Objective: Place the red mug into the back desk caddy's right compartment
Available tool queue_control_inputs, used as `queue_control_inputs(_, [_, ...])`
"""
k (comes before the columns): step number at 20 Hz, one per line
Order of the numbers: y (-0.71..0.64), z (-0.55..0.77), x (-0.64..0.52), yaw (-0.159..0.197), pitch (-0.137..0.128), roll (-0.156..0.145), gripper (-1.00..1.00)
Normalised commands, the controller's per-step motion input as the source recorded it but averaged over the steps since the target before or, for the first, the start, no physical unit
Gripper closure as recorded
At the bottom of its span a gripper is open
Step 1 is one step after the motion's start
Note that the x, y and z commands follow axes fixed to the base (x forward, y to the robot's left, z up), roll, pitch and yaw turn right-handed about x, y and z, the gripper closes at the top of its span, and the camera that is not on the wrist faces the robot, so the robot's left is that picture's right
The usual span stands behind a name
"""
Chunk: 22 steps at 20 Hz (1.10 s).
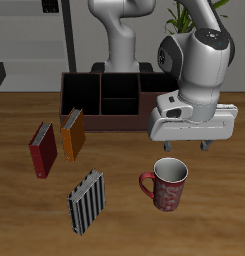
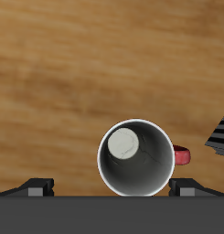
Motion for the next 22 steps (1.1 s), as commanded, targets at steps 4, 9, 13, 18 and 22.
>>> queue_control_inputs(4, [-0.02,-0.24,0.08,-0.025,0.026,0.036,-1.0])
queue_control_inputs(9, [0.02,-0.39,0.06,0.007,0.023,0.035,-1.0])
queue_control_inputs(13, [-0.09,-0.44,0.07,-0.026,0.051,-0.003,-1.0])
queue_control_inputs(18, [0.01,-0.26,0.01,-0.005,0.038,0.013,-1.0])
queue_control_inputs(22, [0.11,-0.22,-0.06,-0.017,0.032,0.005,1.0])
